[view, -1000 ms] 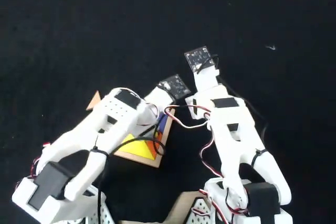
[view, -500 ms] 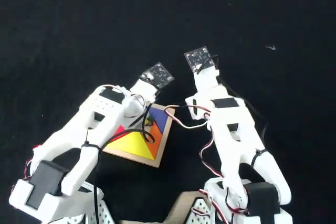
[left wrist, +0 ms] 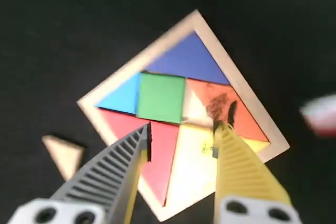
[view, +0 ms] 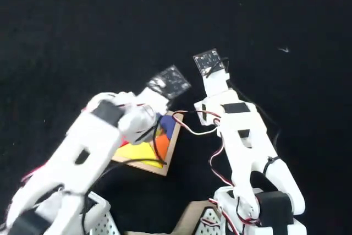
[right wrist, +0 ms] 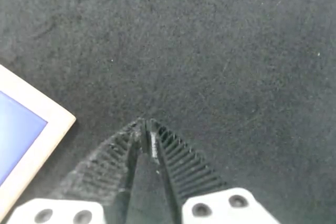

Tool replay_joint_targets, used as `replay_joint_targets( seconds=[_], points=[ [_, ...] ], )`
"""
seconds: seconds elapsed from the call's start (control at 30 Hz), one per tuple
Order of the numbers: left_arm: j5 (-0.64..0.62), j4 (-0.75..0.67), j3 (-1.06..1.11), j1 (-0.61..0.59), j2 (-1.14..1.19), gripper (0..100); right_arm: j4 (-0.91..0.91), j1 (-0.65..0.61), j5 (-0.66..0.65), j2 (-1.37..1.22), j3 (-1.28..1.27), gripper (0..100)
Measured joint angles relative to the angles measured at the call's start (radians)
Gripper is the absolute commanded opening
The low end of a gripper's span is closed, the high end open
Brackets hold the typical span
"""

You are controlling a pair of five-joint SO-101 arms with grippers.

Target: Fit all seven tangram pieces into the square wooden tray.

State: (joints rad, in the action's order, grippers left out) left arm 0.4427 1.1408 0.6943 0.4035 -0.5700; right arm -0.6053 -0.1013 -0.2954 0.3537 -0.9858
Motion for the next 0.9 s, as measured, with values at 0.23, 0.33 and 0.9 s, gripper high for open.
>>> replay_joint_targets(
  seconds=[0.23,0.33,0.9],
  points=[
    [-0.008,0.006,0.02,-0.347,-0.19,21,0.0,0.0,0.0,0.0,0.0,1.1],
    [-0.008,0.006,0.02,-0.45,-0.149,21,0.0,0.0,0.0,0.0,0.0,1.1],
    [-0.006,-0.325,-0.021,-0.609,0.48,20,0.046,0.0,0.0,0.0,-0.035,1.1]
  ],
)
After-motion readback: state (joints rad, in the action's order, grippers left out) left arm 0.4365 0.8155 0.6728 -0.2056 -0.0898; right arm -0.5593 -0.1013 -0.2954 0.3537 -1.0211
